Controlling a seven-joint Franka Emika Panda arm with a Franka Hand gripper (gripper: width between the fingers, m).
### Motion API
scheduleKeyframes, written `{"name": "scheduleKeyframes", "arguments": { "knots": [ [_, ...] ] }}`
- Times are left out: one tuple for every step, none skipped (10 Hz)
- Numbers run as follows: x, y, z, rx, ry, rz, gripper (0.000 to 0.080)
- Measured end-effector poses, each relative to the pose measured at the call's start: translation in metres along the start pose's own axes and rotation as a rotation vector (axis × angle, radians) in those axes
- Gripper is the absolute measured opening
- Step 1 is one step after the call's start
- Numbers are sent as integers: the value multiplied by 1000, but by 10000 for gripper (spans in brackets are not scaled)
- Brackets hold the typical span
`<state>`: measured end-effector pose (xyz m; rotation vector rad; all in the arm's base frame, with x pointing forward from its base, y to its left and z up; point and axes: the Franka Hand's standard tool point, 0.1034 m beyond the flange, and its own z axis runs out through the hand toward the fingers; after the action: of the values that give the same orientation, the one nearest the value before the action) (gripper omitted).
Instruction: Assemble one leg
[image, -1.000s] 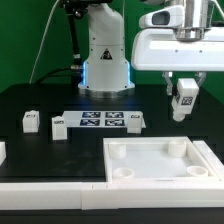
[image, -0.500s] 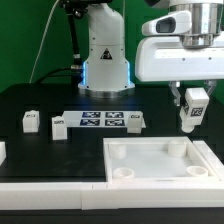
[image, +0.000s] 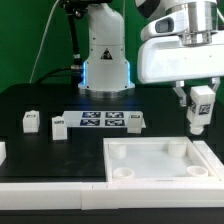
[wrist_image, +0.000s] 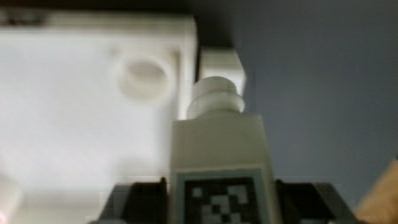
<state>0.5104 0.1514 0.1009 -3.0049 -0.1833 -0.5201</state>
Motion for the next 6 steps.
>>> {"name": "scheduleKeyframes", "arguments": {
  "knots": [
    [3,6,4,-9,-21,-41,290],
    [16,11,4,-14,-18,-78,290],
    [27,18,6,-18,-11,-113,290],
    [36,25,9,-22,-7,-149,290],
    [43,31,11,-28,-17,-180,290],
    [48,32,10,-30,-16,-196,290]
  ]
}}
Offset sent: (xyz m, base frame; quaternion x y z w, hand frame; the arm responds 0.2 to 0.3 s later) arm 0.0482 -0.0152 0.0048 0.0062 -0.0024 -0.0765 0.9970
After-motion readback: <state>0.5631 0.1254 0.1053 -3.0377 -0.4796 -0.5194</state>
